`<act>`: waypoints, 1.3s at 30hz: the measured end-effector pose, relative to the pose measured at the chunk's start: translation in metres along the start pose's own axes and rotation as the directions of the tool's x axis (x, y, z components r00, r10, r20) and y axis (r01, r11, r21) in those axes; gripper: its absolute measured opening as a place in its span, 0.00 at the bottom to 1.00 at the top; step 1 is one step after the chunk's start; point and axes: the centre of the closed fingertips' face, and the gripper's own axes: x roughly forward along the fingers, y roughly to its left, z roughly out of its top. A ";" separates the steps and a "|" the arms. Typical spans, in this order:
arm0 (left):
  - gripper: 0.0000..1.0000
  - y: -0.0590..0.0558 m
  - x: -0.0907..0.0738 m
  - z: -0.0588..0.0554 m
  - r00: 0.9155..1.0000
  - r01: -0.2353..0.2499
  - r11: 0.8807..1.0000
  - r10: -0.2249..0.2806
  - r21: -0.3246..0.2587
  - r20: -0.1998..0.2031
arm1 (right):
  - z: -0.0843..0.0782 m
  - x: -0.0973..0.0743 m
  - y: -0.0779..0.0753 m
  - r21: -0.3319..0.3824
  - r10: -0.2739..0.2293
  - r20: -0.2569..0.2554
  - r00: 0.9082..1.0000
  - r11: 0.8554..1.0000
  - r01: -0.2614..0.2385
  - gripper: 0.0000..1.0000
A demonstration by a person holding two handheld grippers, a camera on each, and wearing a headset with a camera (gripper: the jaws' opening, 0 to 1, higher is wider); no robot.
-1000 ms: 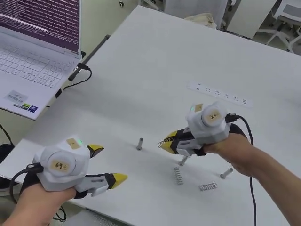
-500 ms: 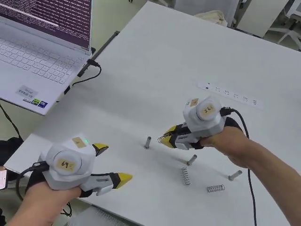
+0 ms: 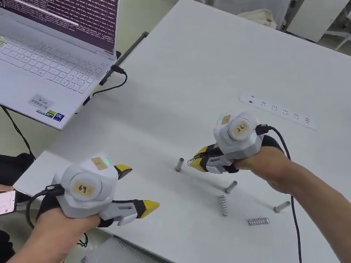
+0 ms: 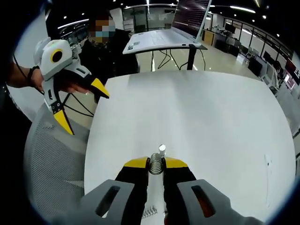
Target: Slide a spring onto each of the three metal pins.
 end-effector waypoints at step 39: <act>0.55 0.001 0.002 -0.004 1.000 0.016 1.000 -0.016 -0.001 -0.013 | 0.004 0.028 -0.008 -0.124 0.007 -0.096 0.995 0.992 -0.019 0.09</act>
